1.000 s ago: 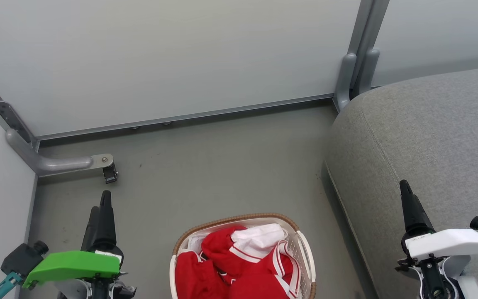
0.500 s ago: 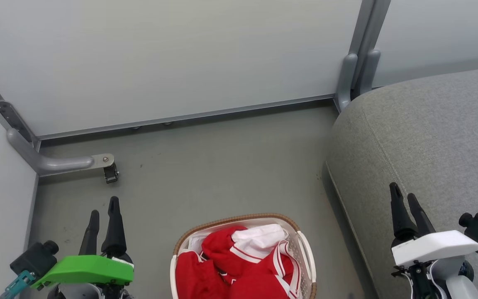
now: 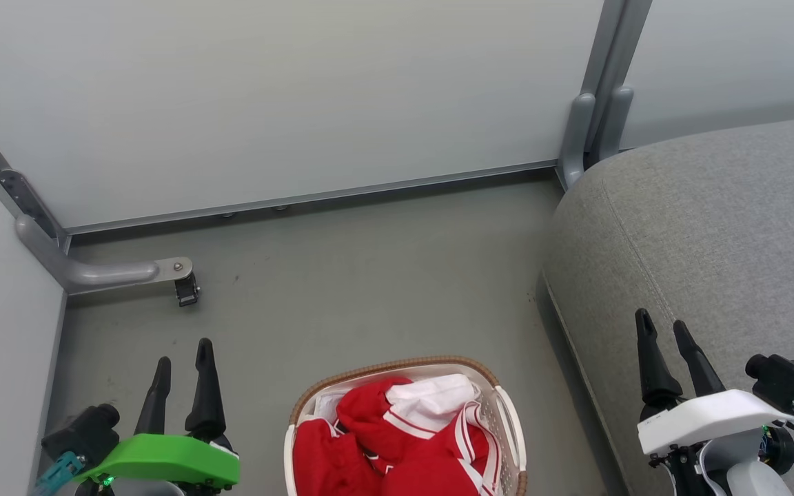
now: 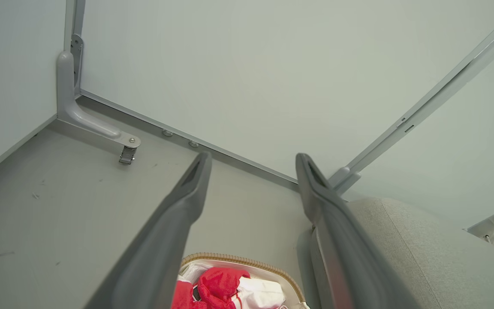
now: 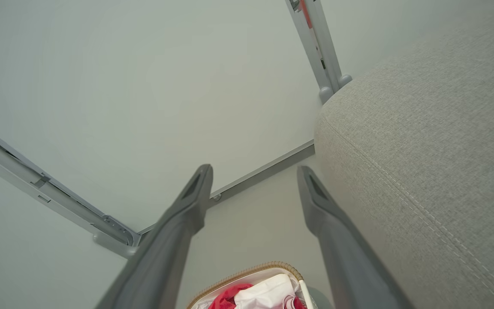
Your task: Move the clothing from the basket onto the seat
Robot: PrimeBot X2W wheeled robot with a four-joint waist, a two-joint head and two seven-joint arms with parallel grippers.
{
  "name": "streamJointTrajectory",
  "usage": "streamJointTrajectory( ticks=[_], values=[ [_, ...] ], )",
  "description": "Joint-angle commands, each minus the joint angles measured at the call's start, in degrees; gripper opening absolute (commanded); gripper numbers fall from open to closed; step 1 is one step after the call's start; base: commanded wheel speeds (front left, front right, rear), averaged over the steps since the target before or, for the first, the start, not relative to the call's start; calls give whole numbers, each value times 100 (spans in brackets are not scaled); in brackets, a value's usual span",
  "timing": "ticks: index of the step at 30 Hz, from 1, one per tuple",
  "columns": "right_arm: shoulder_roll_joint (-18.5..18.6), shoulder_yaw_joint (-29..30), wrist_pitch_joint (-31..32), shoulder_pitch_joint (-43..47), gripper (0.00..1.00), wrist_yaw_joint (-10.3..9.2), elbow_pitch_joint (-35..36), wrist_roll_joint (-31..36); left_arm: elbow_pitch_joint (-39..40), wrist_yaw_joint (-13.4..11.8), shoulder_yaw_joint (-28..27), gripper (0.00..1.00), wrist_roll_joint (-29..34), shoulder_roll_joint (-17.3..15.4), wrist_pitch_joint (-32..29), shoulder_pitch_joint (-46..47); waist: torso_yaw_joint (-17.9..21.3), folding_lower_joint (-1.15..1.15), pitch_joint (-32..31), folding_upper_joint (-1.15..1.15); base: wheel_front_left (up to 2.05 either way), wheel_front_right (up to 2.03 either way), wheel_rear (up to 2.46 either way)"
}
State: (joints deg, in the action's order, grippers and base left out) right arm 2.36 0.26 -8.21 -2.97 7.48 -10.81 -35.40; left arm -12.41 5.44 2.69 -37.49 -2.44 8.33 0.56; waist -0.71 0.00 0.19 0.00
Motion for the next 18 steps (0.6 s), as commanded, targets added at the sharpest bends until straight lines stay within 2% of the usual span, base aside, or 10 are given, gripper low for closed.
streamJointTrajectory(
  ticks=[1,18],
  values=[
    [41,-13,-69,15,100,1,69,168,16,-26,27,100,181,-43,61,-35,-3,0,-6,0,0,0,0],
    [50,-118,-305,77,100,2,36,1135,-122,-46,170,100,965,-51,293,-90,-44,0,-25,0,0,0,0]
  ],
)
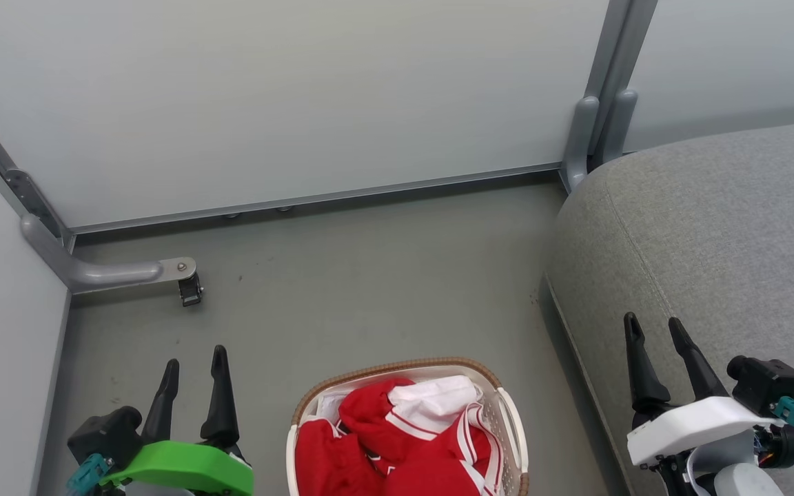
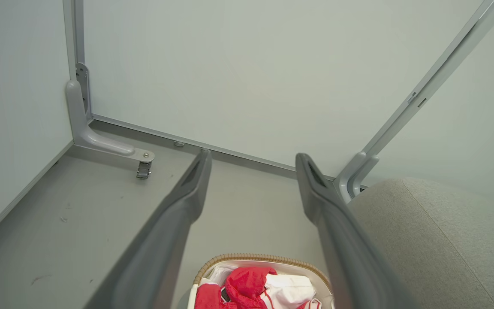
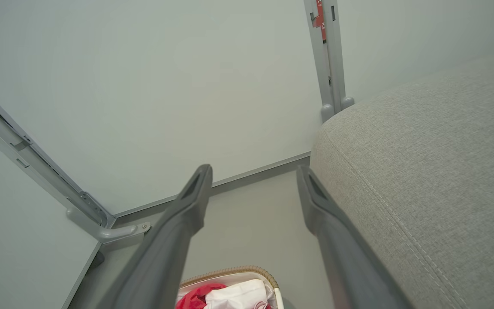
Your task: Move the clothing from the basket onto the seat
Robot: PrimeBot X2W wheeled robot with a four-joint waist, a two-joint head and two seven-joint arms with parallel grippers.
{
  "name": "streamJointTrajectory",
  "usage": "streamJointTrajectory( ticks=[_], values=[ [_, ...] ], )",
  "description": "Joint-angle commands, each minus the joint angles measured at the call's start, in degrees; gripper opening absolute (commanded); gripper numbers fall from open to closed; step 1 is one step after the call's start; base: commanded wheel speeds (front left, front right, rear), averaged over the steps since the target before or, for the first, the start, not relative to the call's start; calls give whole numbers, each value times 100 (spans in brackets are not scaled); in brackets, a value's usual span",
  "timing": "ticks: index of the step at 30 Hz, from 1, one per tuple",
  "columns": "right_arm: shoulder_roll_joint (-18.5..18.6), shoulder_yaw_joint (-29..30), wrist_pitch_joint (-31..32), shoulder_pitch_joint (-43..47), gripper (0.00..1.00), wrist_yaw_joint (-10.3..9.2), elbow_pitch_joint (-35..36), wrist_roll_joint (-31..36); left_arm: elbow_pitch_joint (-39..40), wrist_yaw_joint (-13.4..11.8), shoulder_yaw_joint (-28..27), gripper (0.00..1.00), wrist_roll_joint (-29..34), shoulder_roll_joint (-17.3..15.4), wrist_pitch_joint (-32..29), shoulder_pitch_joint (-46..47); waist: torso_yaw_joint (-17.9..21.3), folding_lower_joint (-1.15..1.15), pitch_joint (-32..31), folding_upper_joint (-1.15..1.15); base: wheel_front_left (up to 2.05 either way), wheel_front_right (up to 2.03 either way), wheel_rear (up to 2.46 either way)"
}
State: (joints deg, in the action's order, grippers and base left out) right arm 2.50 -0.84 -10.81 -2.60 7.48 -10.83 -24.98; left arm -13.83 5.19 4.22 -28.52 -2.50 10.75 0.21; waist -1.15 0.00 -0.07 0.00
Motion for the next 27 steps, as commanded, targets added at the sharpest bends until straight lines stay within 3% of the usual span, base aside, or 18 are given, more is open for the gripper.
streamJointTrajectory(
  ticks=[1,27],
  values=[
    [36,-14,-57,40,100,2,34,150,13,-23,21,100,114,-47,67,-56,-1,0,-1,0,0,0,0],
    [50,-82,-352,89,100,1,2,1274,-244,-25,174,100,1062,-53,352,-90,-34,0,25,0,0,0,0]
  ],
)
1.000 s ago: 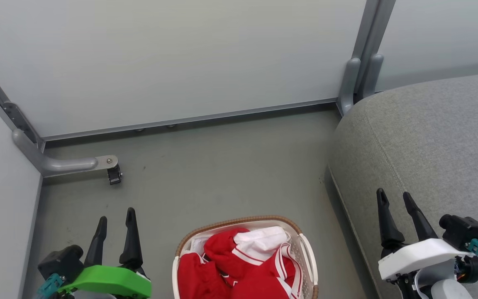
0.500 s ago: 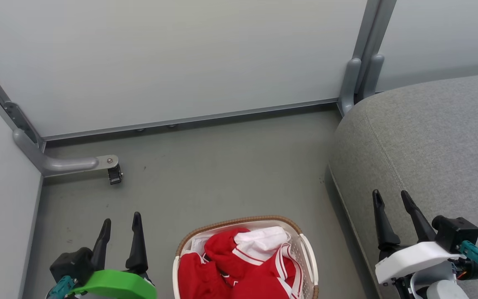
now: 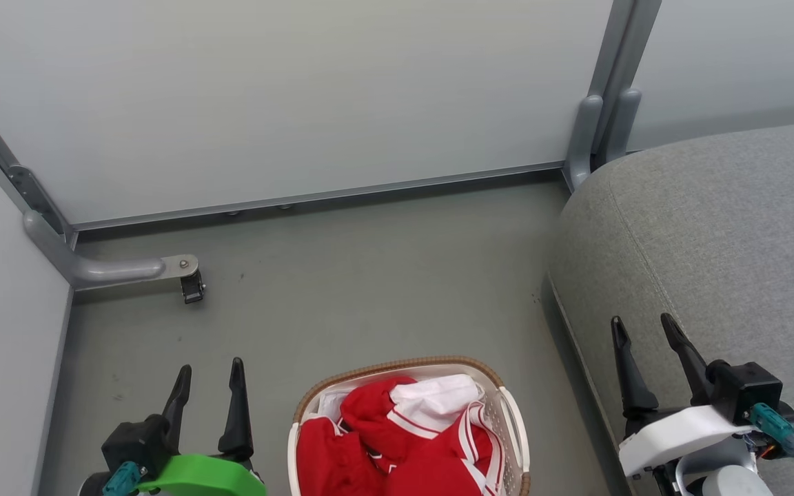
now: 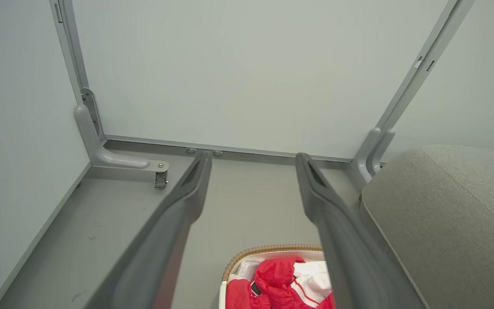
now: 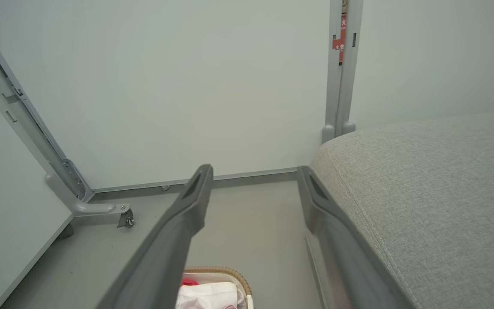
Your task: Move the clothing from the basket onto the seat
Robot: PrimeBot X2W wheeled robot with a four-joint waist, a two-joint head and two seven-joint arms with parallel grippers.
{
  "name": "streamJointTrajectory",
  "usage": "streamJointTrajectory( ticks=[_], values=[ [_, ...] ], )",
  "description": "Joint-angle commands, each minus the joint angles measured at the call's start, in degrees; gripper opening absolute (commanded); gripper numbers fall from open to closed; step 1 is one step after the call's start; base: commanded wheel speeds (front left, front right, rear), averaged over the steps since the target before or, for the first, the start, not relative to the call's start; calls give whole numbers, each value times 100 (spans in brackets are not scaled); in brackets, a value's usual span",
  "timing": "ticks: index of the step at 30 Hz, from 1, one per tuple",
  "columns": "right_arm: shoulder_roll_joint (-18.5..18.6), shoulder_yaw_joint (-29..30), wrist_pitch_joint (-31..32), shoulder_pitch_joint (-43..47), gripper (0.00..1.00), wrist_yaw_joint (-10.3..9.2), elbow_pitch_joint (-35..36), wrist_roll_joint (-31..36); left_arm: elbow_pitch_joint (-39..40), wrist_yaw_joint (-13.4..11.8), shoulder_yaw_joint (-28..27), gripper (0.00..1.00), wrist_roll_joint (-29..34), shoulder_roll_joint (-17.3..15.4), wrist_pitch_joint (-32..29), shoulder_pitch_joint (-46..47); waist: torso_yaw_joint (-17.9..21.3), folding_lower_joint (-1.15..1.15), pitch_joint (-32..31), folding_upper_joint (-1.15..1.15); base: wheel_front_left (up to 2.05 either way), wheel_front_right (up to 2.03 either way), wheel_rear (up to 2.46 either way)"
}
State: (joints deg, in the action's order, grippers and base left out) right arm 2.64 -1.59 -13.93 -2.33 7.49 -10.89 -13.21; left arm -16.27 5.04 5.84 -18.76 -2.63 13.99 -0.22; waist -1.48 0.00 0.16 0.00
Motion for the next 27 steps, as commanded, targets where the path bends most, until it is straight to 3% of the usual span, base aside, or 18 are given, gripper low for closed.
streamJointTrajectory(
  ticks=[1,10,27],
  values=[
    [36,-10,-47,62,100,0,6,122,-8,-10,19,100,105,-40,40,-47,-1,0,3,0,0,0,0],
    [40,-38,-137,76,100,0,-19,440,-103,-42,79,100,402,-43,142,-68,-4,0,14,0,0,0,0],
    [39,-38,-137,52,100,0,-85,399,-316,-33,76,100,252,-42,117,37,-8,0,39,0,0,0,0]
  ],
)
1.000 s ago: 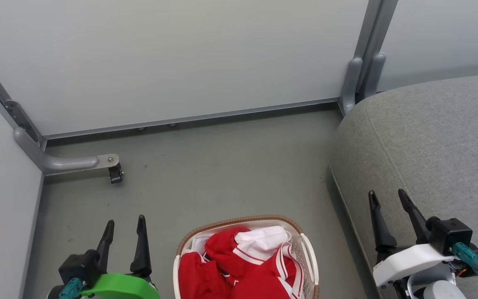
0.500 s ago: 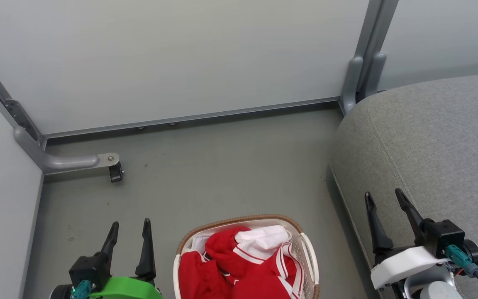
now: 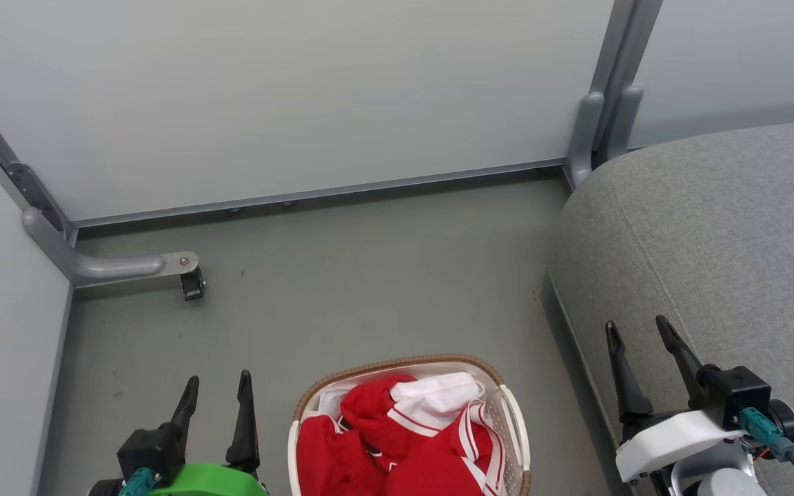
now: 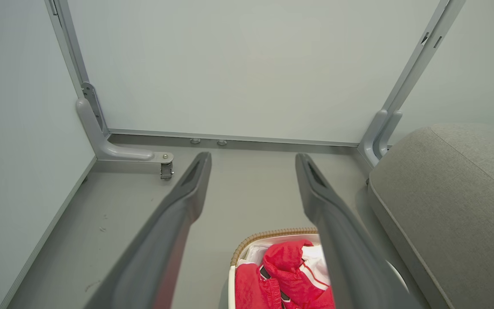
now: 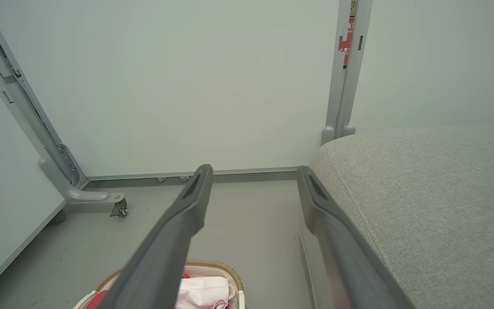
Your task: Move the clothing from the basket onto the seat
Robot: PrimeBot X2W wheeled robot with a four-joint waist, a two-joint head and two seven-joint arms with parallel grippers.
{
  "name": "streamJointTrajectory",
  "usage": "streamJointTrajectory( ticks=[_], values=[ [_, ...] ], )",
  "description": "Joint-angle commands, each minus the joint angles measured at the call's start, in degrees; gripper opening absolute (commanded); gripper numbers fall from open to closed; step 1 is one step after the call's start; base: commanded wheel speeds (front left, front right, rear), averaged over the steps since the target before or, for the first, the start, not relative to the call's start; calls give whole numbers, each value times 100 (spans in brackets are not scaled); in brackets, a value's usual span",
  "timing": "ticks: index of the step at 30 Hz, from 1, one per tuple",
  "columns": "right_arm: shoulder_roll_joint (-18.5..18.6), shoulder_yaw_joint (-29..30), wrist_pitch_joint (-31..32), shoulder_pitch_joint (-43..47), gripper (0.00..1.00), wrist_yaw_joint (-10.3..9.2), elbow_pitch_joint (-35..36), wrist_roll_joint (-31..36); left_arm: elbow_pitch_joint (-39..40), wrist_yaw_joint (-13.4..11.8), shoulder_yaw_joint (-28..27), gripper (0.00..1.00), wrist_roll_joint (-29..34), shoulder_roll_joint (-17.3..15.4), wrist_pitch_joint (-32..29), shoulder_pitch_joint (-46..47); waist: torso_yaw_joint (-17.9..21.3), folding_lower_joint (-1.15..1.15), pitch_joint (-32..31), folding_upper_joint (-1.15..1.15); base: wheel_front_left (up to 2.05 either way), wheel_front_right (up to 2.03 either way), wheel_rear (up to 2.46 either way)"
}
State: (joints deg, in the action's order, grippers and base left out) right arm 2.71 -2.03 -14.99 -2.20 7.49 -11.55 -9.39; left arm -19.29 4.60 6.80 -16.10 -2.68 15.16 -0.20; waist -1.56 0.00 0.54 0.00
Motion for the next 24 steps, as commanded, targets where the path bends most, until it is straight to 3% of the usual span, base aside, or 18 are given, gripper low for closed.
streamJointTrajectory(
  ticks=[1,18,24],
  values=[
    [32,6,-30,38,100,0,-19,16,-17,13,-20,100,-17,-38,0,38,1,0,2,0,0,0,0],
    [32,39,-29,-5,100,0,6,30,5,51,50,100,-3,-37,0,98,-15,0,109,0,0,0,0],
    [32,118,-29,-212,100,0,84,53,-49,120,344,100,162,-35,0,401,28,0,541,0,0,0,0]
  ],
)
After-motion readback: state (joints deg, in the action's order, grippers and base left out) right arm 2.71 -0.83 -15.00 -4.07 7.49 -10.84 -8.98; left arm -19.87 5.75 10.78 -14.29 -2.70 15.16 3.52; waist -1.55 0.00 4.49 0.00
